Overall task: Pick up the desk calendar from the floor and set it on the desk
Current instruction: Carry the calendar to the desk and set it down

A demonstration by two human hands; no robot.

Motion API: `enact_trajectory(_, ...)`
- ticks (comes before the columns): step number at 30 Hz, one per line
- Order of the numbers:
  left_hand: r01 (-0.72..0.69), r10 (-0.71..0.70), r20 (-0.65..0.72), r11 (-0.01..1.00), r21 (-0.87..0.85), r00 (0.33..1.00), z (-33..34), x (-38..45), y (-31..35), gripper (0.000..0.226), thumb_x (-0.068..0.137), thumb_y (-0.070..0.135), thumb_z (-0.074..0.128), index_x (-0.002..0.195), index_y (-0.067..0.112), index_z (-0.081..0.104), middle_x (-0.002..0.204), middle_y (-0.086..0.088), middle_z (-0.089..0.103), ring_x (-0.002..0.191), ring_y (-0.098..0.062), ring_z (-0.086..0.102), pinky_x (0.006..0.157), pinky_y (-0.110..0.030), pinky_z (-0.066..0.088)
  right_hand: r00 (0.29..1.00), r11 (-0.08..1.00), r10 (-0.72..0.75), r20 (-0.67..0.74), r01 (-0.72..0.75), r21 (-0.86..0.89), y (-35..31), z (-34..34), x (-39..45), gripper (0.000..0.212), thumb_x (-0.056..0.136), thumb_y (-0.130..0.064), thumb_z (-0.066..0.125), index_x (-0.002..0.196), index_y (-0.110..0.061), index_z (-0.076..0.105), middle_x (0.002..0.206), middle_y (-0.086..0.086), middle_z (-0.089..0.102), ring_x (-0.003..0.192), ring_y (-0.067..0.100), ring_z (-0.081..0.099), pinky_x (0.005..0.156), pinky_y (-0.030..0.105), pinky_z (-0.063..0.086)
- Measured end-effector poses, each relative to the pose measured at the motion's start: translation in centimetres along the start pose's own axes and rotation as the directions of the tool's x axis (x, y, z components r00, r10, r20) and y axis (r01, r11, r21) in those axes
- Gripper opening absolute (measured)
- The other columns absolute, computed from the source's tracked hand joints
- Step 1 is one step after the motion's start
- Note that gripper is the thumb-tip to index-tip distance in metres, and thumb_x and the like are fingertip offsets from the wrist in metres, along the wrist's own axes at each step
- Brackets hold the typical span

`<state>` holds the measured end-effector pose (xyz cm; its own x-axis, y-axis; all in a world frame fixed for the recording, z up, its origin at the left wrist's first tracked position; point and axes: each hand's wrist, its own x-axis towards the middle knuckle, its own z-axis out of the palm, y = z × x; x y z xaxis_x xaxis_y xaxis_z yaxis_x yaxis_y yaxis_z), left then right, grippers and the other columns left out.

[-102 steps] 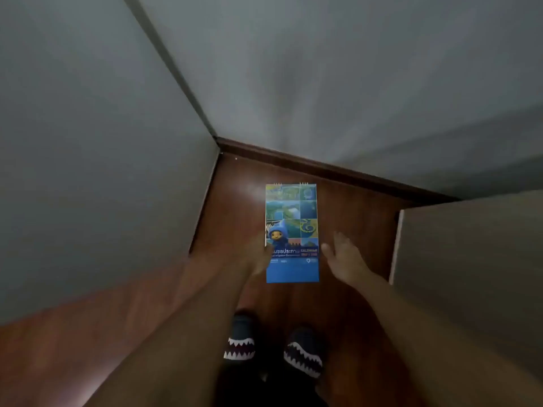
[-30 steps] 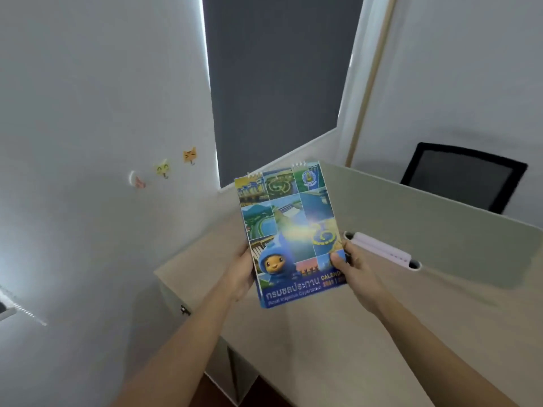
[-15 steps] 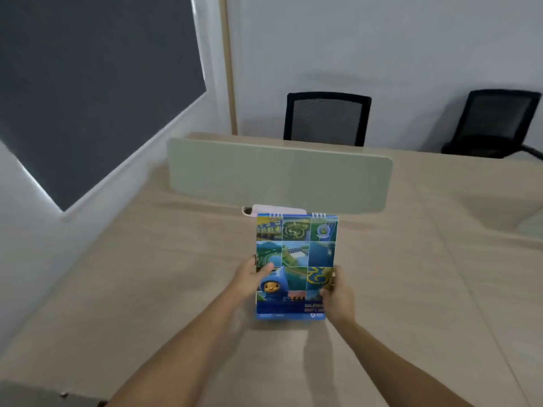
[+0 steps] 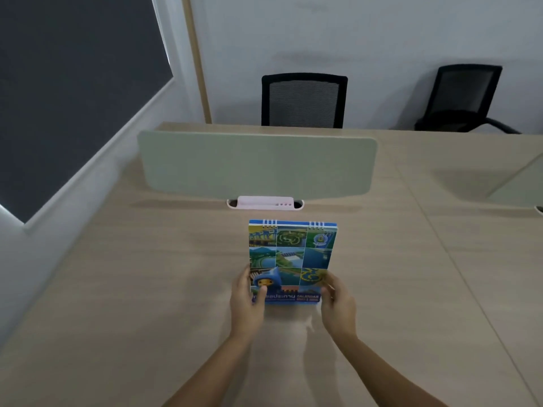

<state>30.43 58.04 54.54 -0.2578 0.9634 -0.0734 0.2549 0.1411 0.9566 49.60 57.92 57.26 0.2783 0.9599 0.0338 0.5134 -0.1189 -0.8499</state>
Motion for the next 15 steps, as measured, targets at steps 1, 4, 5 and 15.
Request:
enact_trajectory(1,0.014,-0.014,0.003,1.000,-0.017,1.000,0.0,-0.1,0.0,0.060,0.090,0.016,0.063,0.146,0.011,0.042,0.138,0.001,0.049,0.114,-0.005,0.056,0.098,-0.025,0.043,1.000,1.000,-0.002,0.000,0.002,-0.012,0.0,-0.1,0.2,0.041,0.088,0.002,0.048,0.122,-0.016,0.060,0.107,0.004,0.073,0.095,0.023,0.069,0.077,0.032,0.051)
enact_trajectory(4,0.047,-0.046,0.012,0.998,-0.045,0.999,-0.3,-0.3,0.2,0.061,0.091,0.010,0.062,0.147,0.008,0.039,0.138,0.001,0.046,0.113,-0.002,0.056,0.097,-0.021,0.041,1.000,0.999,0.020,-0.012,-0.020,-0.025,0.2,-0.2,0.0,0.038,0.089,-0.001,0.050,0.124,-0.011,0.061,0.107,0.011,0.073,0.096,0.029,0.068,0.079,0.035,0.050)
enact_trajectory(5,0.053,-0.053,0.008,0.997,-0.047,0.999,-0.4,-0.4,0.2,0.061,0.091,0.009,0.062,0.147,0.007,0.040,0.138,0.001,0.046,0.120,-0.007,0.054,0.098,-0.020,0.041,1.000,0.999,0.024,-0.017,-0.024,-0.024,0.3,-0.1,-0.1,0.037,0.089,-0.002,0.051,0.124,-0.010,0.061,0.109,0.012,0.073,0.098,0.031,0.067,0.080,0.035,0.050)
enact_trajectory(15,0.086,-0.088,-0.019,0.995,-0.056,0.996,-0.7,-1.0,1.1,0.056,0.091,0.005,0.062,0.144,0.002,0.045,0.141,-0.007,0.049,0.129,-0.015,0.050,0.107,-0.025,0.040,0.998,0.997,0.066,0.007,-0.065,-0.037,0.4,-0.6,-0.1,0.035,0.090,-0.005,0.051,0.123,-0.008,0.063,0.111,0.011,0.073,0.097,0.027,0.068,0.074,0.023,0.041)
